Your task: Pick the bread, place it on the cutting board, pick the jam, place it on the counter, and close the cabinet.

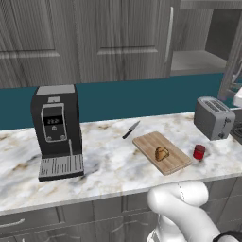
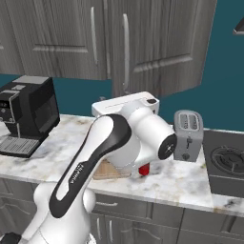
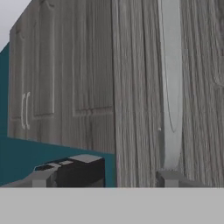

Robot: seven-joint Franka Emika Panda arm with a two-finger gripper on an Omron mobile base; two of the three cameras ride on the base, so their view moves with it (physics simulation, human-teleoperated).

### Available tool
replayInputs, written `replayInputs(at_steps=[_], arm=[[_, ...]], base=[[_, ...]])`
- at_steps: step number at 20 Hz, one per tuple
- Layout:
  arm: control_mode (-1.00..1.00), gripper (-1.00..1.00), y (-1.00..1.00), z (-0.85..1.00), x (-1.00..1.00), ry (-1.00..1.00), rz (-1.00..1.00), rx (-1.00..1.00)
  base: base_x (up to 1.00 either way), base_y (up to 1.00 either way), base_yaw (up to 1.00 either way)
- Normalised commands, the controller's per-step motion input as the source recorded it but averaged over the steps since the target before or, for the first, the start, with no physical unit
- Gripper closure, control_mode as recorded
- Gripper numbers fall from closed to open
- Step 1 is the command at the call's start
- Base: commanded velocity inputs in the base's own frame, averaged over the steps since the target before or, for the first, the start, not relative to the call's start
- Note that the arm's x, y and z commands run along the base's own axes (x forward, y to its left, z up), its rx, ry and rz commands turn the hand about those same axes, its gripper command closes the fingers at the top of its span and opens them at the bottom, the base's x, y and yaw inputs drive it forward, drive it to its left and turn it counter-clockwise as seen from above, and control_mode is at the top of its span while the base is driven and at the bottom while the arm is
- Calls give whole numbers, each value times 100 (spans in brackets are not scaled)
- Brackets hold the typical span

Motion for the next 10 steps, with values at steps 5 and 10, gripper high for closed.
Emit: replayInputs(at_steps=[5,10], arm=[[-100,-100,20,0,63,0,0,0],[-100,-100,19,0,63,0,0,0]], base=[[0,0,0],[0,0,0]])
